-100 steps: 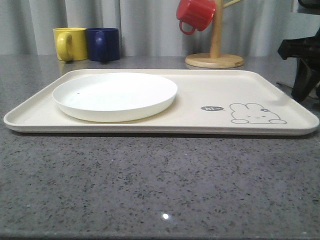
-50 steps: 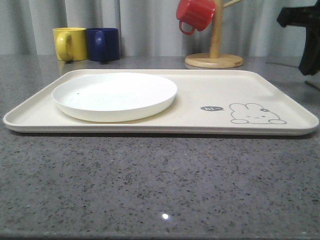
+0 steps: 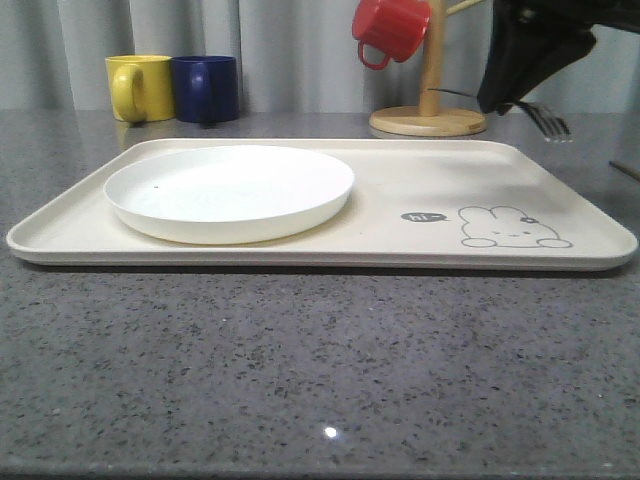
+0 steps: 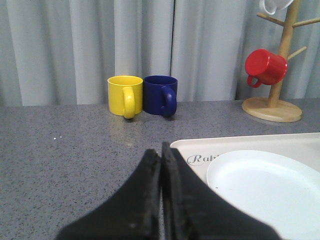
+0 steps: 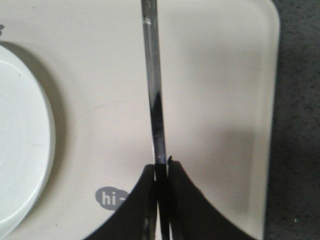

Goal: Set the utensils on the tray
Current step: 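Carry the fork onto the tray beside the plate with the right gripper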

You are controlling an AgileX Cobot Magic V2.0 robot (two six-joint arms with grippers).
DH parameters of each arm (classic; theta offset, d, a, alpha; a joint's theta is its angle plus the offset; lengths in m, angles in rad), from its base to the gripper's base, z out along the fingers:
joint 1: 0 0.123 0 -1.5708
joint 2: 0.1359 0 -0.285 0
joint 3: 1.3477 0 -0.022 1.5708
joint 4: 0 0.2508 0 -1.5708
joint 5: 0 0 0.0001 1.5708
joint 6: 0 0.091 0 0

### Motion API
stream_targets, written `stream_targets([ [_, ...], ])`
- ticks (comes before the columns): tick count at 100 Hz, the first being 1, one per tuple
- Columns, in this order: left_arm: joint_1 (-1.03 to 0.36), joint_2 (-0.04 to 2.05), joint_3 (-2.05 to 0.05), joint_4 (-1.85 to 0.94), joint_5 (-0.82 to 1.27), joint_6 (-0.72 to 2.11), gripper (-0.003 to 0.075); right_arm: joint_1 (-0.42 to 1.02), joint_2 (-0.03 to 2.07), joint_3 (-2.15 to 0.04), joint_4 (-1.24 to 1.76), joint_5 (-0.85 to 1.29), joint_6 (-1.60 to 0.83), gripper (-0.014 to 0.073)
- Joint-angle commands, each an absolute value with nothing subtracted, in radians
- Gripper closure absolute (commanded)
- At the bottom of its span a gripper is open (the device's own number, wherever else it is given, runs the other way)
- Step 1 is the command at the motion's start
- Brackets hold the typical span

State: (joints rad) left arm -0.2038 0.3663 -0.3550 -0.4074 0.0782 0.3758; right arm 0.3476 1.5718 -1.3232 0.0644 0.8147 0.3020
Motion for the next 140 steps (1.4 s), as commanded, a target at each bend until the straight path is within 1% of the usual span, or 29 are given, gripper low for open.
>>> stream_targets([
  [1, -0.210, 0.373, -0.383, -0.411, 0.000, 0.377, 0.0738, 0.388, 1.553, -1.359, 0.000, 0.736, 0.396, 0.0557],
  [29, -0.210, 0.373, -0.383, -0.411, 0.000, 0.377, 0.0738, 0.513, 1.615, -1.359, -0.130, 0.638, 0.628, 0.0557],
  [76, -0.210, 0.373, -0.383, -0.411, 0.000, 0.377, 0.0738, 0.534, 1.717, -1.358, -0.111, 0.629, 0.666, 0.0550],
  [83, -0.210, 0.373, -0.383, -0.411, 0.000, 0.377, 0.0738, 0.534, 1.721, -1.358, -0.108, 0.641, 0.666, 0.0519],
  [90, -0.210, 0.373, -0.383, -0.411, 0.000, 0.377, 0.0738, 0.534, 1.721, -1.358, -0.108, 0.645, 0.666, 0.0464],
  [107, -0.210, 0.373, -0.383, -0.411, 0.000, 0.377, 0.0738, 0.534, 1.721, -1.358, -0.108, 0.645, 0.666, 0.0263],
  [114, -0.210, 0.373, -0.383, -0.411, 0.000, 0.377, 0.0738, 0.534, 1.717, -1.358, -0.108, 0.645, 0.665, 0.0209],
  [119, -0.210, 0.373, -0.383, -0.411, 0.000, 0.377, 0.0738, 0.534, 1.709, -1.358, -0.108, 0.646, 0.665, 0.0197],
  [140, -0.210, 0.373, -0.383, -0.411, 0.000, 0.377, 0.0738, 0.530, 1.623, -1.359, -0.159, 0.658, 0.646, 0.0199],
])
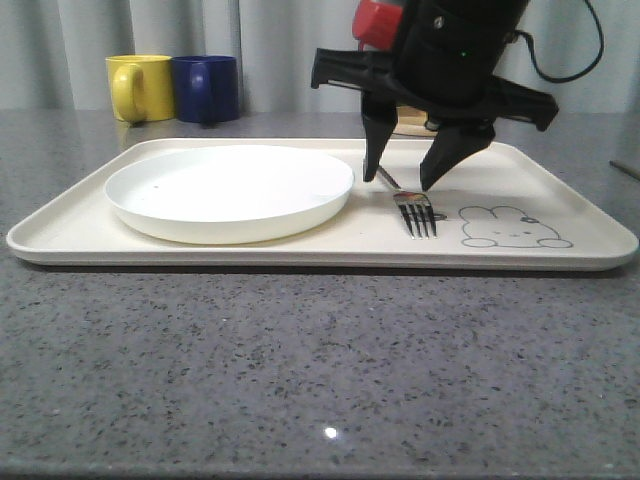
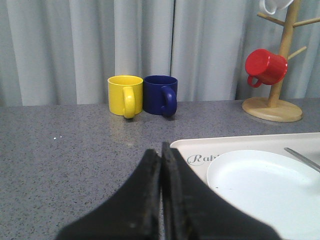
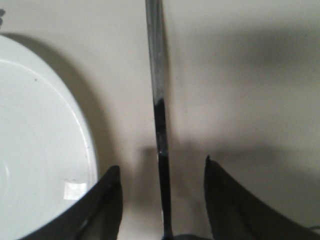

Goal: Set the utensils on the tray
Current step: 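Carry the fork onto the tray beside the plate with the right gripper, then release the fork and raise the right gripper back toward the chopsticks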

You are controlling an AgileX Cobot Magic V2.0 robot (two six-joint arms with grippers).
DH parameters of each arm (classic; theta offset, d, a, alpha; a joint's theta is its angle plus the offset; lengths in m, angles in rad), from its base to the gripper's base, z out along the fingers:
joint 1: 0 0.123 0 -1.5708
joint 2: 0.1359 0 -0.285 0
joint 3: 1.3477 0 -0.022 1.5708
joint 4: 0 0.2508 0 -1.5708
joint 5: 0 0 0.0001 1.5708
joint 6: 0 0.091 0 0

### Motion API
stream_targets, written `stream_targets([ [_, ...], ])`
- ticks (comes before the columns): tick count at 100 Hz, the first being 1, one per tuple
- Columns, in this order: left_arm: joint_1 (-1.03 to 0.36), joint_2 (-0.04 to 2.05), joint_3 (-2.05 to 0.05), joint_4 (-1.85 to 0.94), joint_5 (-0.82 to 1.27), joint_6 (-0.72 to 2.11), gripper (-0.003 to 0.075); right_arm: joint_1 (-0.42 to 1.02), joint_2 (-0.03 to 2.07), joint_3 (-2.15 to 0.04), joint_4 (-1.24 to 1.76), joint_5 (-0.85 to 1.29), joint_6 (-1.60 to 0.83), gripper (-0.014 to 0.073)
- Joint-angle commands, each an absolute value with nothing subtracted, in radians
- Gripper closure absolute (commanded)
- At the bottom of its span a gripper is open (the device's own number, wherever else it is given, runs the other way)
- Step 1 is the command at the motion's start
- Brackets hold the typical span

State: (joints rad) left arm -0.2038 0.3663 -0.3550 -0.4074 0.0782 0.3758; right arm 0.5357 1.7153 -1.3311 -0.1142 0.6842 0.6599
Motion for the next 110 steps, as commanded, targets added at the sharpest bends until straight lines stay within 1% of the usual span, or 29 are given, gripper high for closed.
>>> stream_targets([
  [1, -0.210, 0.373, -0.383, -0.411, 0.000, 0.377, 0.0738, 0.529, 1.616, -1.359, -0.162, 0.659, 0.646, 0.0199],
  [10, -0.210, 0.373, -0.383, -0.411, 0.000, 0.377, 0.0738, 0.507, 1.567, -1.359, -0.183, 0.684, 0.621, 0.0199],
  [22, -0.210, 0.373, -0.383, -0.411, 0.000, 0.377, 0.0738, 0.445, 1.518, -1.359, -0.183, 0.754, 0.518, 0.0199],
  [42, -0.210, 0.373, -0.383, -0.411, 0.000, 0.377, 0.0738, 0.264, 1.489, -1.358, -0.178, 0.849, 0.375, 0.0199],
  [62, -0.210, 0.373, -0.383, -0.411, 0.000, 0.377, 0.0738, 0.090, 1.489, -1.358, -0.115, 0.863, 0.251, 0.0199],
  [76, -0.210, 0.373, -0.383, -0.411, 0.000, 0.377, 0.0738, 0.000, 1.493, -1.354, -0.028, 0.861, 0.150, 0.0199],
  [90, -0.210, 0.373, -0.383, -0.411, 0.000, 0.377, 0.0738, -0.057, 1.492, -1.317, 0.020, 0.820, 0.095, 0.0199],
  [110, -0.210, 0.373, -0.383, -0.411, 0.000, 0.377, 0.0738, -0.070, 1.500, -1.231, 0.026, 0.762, 0.083, 0.0199],
])
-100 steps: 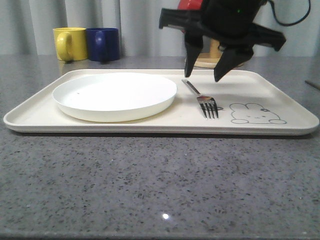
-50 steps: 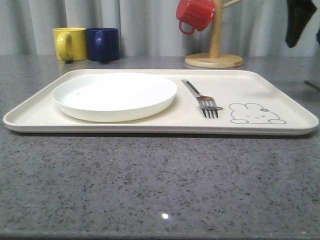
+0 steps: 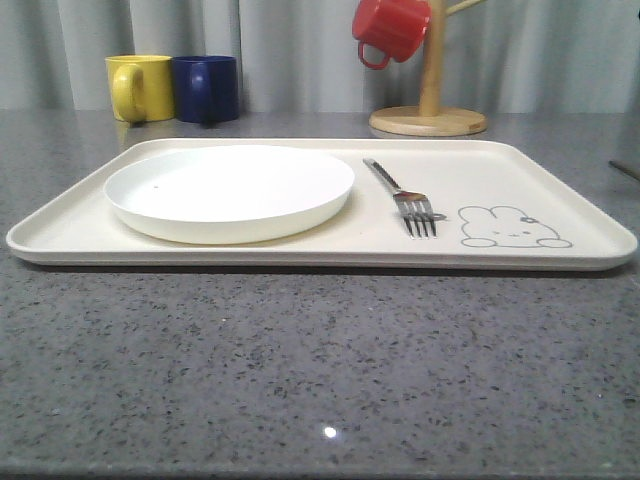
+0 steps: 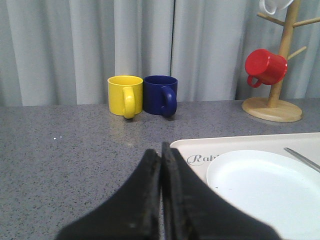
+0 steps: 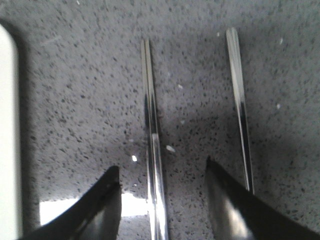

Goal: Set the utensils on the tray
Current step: 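Release the fork and raise the right gripper back toward the chopsticks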

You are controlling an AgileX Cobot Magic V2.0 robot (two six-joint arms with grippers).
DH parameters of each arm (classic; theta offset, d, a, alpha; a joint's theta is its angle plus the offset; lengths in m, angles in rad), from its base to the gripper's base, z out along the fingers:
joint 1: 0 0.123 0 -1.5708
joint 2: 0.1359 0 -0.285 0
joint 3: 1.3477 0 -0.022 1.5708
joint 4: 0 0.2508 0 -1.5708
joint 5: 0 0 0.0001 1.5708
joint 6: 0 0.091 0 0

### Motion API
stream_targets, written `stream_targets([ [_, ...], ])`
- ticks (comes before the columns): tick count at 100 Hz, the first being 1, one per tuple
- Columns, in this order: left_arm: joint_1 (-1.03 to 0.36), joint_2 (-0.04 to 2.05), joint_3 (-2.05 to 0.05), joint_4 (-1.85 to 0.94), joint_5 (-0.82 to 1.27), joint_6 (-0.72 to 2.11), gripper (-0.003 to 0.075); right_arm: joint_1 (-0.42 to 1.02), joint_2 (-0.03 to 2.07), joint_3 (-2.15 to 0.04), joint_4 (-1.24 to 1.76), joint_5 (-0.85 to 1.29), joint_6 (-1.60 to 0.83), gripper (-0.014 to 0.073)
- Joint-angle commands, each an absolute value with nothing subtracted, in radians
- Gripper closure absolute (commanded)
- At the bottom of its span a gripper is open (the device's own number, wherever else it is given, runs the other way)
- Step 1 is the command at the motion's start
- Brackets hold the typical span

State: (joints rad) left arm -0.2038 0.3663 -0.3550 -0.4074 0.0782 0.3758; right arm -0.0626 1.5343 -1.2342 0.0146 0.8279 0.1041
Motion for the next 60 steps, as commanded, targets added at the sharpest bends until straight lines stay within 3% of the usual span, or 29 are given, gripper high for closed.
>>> stream_targets([
  [1, -0.210, 0.373, -0.383, -0.411, 0.000, 0.377, 0.0738, -0.070, 1.503, -1.228, 0.026, 0.761, 0.082, 0.0199],
  [60, -0.210, 0.373, -0.383, -0.411, 0.000, 0.377, 0.0738, -0.070, 1.620, -1.205, 0.039, 0.734, 0.077, 0.0203],
])
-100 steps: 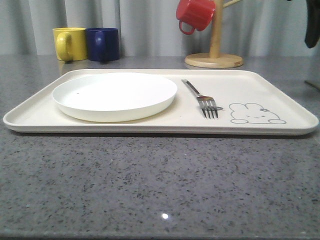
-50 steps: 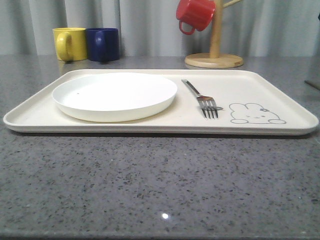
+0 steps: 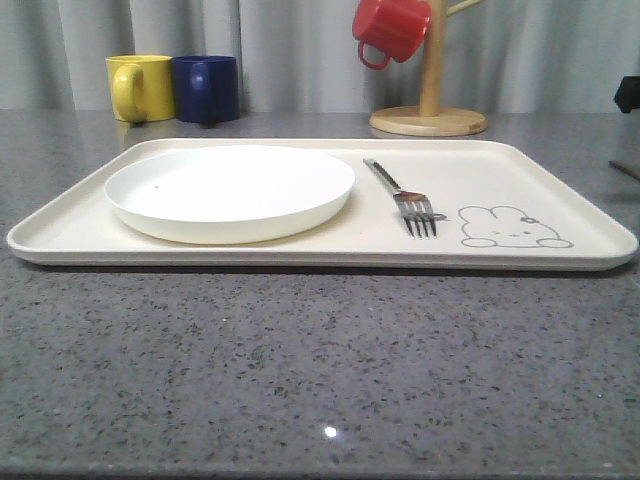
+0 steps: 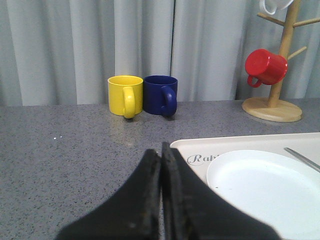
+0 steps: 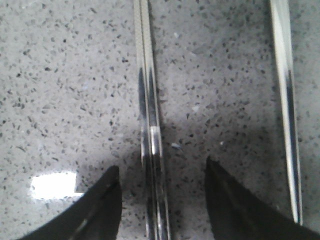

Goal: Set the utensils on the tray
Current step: 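Release the fork and raise the right gripper back toward the chopsticks, then grasp the metal chopsticks with the right gripper and lift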

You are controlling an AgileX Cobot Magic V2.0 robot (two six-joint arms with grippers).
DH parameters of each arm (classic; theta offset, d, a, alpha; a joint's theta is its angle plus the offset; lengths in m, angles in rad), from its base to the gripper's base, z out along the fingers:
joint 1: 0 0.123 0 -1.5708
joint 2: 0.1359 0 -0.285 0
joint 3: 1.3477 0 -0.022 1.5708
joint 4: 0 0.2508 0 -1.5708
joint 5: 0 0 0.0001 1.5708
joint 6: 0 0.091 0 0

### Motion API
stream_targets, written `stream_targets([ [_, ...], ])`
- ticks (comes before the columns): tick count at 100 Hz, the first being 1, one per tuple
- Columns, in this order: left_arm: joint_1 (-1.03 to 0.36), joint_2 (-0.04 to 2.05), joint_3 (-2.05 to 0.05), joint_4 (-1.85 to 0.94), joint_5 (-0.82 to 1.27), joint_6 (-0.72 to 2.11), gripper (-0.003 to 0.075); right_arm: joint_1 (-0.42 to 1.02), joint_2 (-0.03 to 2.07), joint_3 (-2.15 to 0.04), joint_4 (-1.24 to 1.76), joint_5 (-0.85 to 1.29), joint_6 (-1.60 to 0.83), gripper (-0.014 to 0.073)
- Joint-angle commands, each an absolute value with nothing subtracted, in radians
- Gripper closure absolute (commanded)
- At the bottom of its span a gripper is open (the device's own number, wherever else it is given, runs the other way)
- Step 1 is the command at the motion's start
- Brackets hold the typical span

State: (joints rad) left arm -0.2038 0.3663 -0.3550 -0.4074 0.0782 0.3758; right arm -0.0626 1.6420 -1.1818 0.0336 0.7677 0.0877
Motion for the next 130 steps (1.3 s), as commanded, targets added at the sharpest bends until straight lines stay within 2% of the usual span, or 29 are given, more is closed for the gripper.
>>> stream_targets([
  [1, -0.210, 0.373, -0.383, -0.411, 0.000, 0.377, 0.0738, -0.070, 1.622, -1.205, 0.039, 0.734, 0.077, 0.0204],
  [10, -0.210, 0.373, -0.383, -0.411, 0.000, 0.377, 0.0738, -0.070, 1.630, -1.205, 0.039, 0.740, 0.077, 0.0257],
  [28, -0.210, 0.373, -0.383, -0.411, 0.000, 0.377, 0.0738, -0.069, 1.625, -1.209, 0.040, 0.742, 0.077, 0.0489],
  [37, -0.210, 0.373, -0.383, -0.411, 0.000, 0.377, 0.0738, -0.069, 1.625, -1.209, 0.040, 0.742, 0.077, 0.0545],
  [76, -0.210, 0.373, -0.383, -0.411, 0.000, 0.377, 0.0738, -0.038, 1.506, -1.210, 0.074, 0.757, 0.077, 0.0547],
  [95, -0.210, 0.373, -0.383, -0.411, 0.000, 0.377, 0.0738, 0.071, 1.427, -1.210, 0.076, 0.780, 0.145, 0.0547],
  [130, -0.210, 0.373, -0.383, -0.411, 0.000, 0.377, 0.0738, 0.285, 1.427, -1.210, 0.035, 0.698, 0.341, 0.0547],
])
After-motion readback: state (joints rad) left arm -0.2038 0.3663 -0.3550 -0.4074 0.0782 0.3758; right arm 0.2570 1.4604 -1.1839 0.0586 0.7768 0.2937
